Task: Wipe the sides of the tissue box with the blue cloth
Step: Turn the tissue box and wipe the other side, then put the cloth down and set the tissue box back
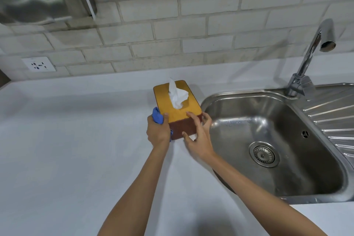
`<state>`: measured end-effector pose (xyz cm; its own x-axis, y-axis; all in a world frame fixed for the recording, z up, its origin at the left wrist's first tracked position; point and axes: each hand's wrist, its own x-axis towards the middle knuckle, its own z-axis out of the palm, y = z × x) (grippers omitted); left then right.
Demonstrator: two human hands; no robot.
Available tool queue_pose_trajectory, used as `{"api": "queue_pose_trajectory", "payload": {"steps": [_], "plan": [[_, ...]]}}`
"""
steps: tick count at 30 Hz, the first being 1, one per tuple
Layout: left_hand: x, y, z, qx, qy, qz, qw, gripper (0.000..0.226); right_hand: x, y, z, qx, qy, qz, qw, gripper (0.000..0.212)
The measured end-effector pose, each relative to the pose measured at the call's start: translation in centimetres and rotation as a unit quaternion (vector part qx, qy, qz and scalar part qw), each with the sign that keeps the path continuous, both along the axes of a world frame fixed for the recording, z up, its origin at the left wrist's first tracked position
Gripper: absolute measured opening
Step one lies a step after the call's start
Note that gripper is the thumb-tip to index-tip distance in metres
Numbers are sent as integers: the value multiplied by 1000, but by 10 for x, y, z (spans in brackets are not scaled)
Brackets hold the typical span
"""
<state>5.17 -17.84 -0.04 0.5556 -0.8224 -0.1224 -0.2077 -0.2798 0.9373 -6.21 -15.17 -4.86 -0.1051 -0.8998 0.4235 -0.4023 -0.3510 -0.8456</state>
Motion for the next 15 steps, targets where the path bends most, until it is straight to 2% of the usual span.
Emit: {"api": "queue_pose_trajectory", "payload": {"steps": [4, 8, 10, 12, 13, 15], "plan": [[-5, 0, 8, 7, 55, 13, 998, 38, 1, -1, 10, 29, 13, -8, 999, 61], [-15, 26, 9, -28, 134, -19, 990, 37, -7, 0, 20, 56, 22, -7, 998, 57], [-21, 46, 6, -6, 233, -56, 971, 29, -17, 6, 27, 73, 8, -3, 997, 50], [-26, 63, 7, 44, 340, -98, 934, 33, -28, 19, 33, 91, -17, -2, 996, 38], [-27, 69, 10, 73, 373, -124, 917, 34, -33, 27, 35, 110, -43, 16, 993, 32], [-30, 75, 19, 115, 367, -200, 901, 31, -39, 43, 39, 173, -114, 83, 975, 29]]}}
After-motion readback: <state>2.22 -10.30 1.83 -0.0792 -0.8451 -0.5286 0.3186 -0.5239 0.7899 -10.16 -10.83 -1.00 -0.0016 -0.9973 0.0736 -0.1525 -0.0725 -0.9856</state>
